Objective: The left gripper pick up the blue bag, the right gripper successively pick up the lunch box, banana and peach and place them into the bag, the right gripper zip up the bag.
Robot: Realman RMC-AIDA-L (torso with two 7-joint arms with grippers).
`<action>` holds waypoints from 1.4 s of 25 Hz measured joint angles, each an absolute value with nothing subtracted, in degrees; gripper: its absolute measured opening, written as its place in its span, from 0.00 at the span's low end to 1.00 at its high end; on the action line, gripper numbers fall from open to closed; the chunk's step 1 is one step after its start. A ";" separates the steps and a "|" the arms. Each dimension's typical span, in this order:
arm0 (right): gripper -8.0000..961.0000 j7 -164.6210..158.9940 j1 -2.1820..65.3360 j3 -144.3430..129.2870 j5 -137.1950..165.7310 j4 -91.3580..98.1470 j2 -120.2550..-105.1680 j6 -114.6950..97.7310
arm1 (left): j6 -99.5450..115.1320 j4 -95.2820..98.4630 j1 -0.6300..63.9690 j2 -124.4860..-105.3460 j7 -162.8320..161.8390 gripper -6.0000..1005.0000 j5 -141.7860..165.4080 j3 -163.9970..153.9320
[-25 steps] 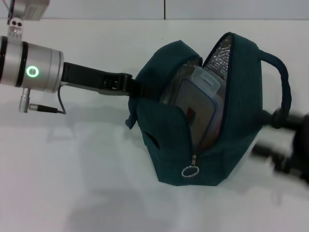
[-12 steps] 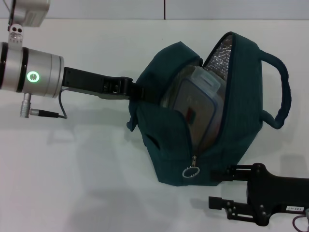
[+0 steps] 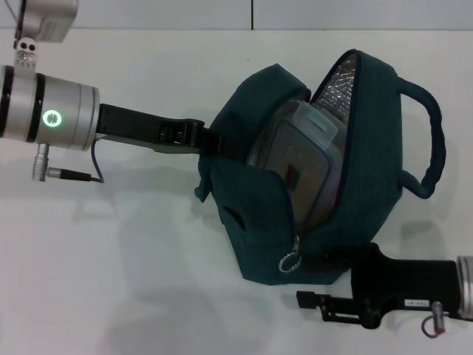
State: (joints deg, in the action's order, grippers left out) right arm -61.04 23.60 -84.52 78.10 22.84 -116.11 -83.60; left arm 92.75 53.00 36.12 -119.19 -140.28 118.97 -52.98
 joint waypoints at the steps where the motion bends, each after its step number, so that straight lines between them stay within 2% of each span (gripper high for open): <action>1: 0.57 -61.17 24.01 -84.83 77.97 22.83 -116.18 -82.92 | 92.75 53.00 36.12 -119.19 -140.28 0.05 118.96 -52.99; 16: 0.57 -63.02 27.05 -98.04 67.13 23.96 -116.20 -74.42 | 92.98 53.00 35.73 -119.26 -139.93 0.05 118.91 -53.08; 30: 0.56 -63.08 26.05 -97.87 63.90 23.15 -116.06 -72.70 | 92.99 52.99 35.68 -118.95 -139.39 0.05 118.81 -52.91; 35: 0.34 -63.10 25.51 -97.60 63.07 23.11 -115.93 -72.59 | 92.99 52.99 35.68 -118.91 -139.39 0.05 118.81 -52.82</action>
